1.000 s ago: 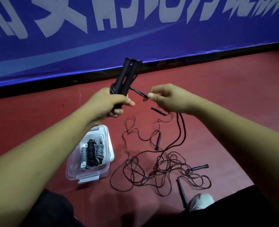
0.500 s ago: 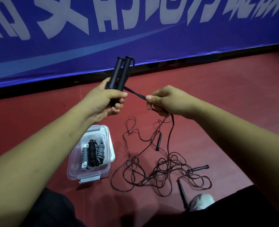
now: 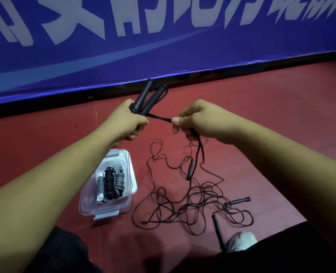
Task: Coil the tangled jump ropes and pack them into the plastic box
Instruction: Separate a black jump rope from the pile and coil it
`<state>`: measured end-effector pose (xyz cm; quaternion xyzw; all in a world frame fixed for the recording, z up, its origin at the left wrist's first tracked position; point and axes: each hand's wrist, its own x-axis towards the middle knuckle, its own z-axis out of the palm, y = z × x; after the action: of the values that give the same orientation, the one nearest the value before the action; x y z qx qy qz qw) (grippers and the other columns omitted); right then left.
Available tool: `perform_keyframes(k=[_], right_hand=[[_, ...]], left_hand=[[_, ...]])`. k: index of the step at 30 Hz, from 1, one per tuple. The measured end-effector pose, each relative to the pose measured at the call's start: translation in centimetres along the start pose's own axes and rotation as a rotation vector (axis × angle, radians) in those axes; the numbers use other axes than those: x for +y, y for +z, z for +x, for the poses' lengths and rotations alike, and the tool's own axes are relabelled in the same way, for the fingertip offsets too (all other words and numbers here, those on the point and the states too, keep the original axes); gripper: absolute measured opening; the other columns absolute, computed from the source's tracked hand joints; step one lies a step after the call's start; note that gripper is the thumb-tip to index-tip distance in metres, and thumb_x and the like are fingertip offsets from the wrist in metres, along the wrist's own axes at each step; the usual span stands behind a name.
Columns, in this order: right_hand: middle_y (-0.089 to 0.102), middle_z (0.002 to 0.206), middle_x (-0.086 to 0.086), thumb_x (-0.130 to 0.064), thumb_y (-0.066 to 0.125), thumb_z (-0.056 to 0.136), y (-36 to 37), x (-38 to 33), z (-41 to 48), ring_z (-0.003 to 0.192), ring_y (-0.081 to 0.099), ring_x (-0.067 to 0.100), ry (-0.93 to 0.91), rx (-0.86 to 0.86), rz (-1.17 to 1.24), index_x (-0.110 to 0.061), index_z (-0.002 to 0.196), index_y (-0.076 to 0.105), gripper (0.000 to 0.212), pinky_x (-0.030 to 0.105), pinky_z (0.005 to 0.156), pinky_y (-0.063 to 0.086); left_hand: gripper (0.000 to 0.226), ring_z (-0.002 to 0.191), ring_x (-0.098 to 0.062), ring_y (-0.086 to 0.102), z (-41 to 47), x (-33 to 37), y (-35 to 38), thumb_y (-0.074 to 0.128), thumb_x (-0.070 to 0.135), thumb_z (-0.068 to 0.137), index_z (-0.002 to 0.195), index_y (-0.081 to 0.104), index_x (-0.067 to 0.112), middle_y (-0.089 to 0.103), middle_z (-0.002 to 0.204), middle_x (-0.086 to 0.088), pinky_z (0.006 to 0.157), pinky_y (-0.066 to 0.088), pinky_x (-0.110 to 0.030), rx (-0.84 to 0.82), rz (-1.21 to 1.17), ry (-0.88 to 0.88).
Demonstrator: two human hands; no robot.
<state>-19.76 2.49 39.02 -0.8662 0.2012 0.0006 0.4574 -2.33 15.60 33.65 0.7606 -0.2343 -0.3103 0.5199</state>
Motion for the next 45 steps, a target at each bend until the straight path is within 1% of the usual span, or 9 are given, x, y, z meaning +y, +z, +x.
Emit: perform_keyframes(k=[7, 12, 16, 21, 28, 34, 39, 42, 45], right_hand=[[0.036, 0.049, -0.004, -0.025, 0.074, 0.088, -0.3, -1.6, -1.5, 0.041, 0.028, 0.01, -0.07, -0.022, -0.118, -0.012, 0.074, 0.073, 0.019, 0.021, 0.041, 0.024], [0.043, 0.05, 0.003, -0.02, 0.073, 0.087, -0.6, -1.6, -0.9, 0.039, 0.03, 0.01, -0.132, 0.06, -0.27, -0.007, 0.079, 0.075, 0.015, 0.024, 0.04, 0.026], [0.063, 0.062, -0.001, -0.026, 0.075, 0.084, -0.9, -1.3, -0.6, 0.05, 0.051, 0.009, -0.208, 0.139, -0.504, -0.015, 0.082, 0.077, 0.012, 0.026, 0.05, 0.042], [0.053, 0.071, -0.015, -0.04, 0.079, 0.079, -0.8, -0.7, -0.2, 0.076, 0.058, 0.017, -0.262, 0.181, -0.649, -0.029, 0.09, 0.073, 0.017, 0.031, 0.065, 0.049], [0.069, 0.076, -0.01, -0.034, 0.08, 0.079, -1.7, 1.4, 1.4, 0.071, 0.062, 0.004, -0.241, 0.004, -0.368, -0.027, 0.083, 0.076, 0.009, 0.026, 0.069, 0.047], [0.07, 0.074, 0.0, -0.022, 0.074, 0.086, -1.9, 3.0, 1.5, 0.063, 0.057, 0.004, -0.225, -0.216, -0.104, -0.026, 0.082, 0.075, 0.005, 0.02, 0.064, 0.046], [0.062, 0.067, 0.001, -0.009, 0.059, 0.092, -2.0, 3.6, 1.2, 0.063, 0.053, 0.013, -0.252, -0.249, 0.212, -0.02, 0.075, 0.071, 0.023, 0.022, 0.062, 0.041], [0.05, 0.066, 0.005, -0.023, 0.047, 0.102, -1.2, 2.9, 1.4, 0.064, 0.048, 0.014, -0.202, -0.306, 0.368, -0.009, 0.088, 0.063, 0.025, 0.016, 0.06, 0.042], [0.038, 0.06, 0.001, -0.022, 0.037, 0.107, -0.5, 2.5, 1.6, 0.058, 0.04, 0.015, -0.159, -0.262, 0.41, -0.005, 0.092, 0.059, 0.032, 0.017, 0.054, 0.041]], left_hand=[[0.049, 0.054, -0.016, 0.043, -0.5, -0.3, 0.9, 0.087, 0.037, 0.069, 0.092, 0.05, 0.014, 0.053, 0.067, 0.0, 0.05, 0.032, -0.028, -0.01, 0.489, 0.242], [0.06, 0.064, -0.016, 0.051, -2.2, 0.1, 2.7, 0.074, 0.073, 0.061, 0.084, 0.046, 0.025, 0.057, 0.074, 0.002, 0.055, 0.034, -0.032, -0.065, 0.797, 0.296], [0.04, 0.071, -0.016, 0.057, -2.4, 0.4, 2.5, 0.07, 0.061, 0.078, 0.087, 0.05, 0.027, 0.061, 0.079, 0.004, 0.06, 0.04, -0.033, -0.234, 0.928, 0.322], [0.035, 0.08, -0.015, 0.063, -3.0, 0.2, 2.4, 0.066, 0.044, 0.089, 0.114, 0.053, 0.024, 0.066, 0.09, 0.004, 0.072, 0.05, -0.032, -0.518, 1.025, 0.34], [0.024, 0.069, -0.017, 0.06, -3.7, 0.9, 1.7, 0.066, 0.031, 0.089, 0.105, 0.049, 0.027, 0.065, 0.084, 0.0, 0.063, 0.048, -0.036, -0.666, 0.876, 0.408], [0.025, 0.059, -0.003, 0.048, -5.2, 1.2, 1.7, 0.071, 0.018, 0.086, 0.103, 0.053, 0.022, 0.052, 0.068, 0.014, 0.055, 0.04, -0.021, -0.747, 0.666, 0.404], [0.033, 0.066, -0.012, 0.054, -5.5, 2.0, 0.7, 0.07, 0.006, 0.082, 0.108, 0.061, 0.025, 0.061, 0.074, 0.007, 0.055, 0.046, -0.022, -0.623, 0.161, 0.376], [0.022, 0.065, -0.021, 0.047, -5.0, 1.8, 0.5, 0.064, 0.005, 0.081, 0.097, 0.06, 0.019, 0.06, 0.071, -0.001, 0.055, 0.041, -0.027, -0.541, -0.144, 0.313], [0.039, 0.055, -0.018, 0.044, -4.4, 1.7, 0.7, 0.062, 0.006, 0.082, 0.117, 0.047, 0.014, 0.056, 0.068, -0.007, 0.054, 0.038, -0.028, -0.45, -0.234, 0.284]])
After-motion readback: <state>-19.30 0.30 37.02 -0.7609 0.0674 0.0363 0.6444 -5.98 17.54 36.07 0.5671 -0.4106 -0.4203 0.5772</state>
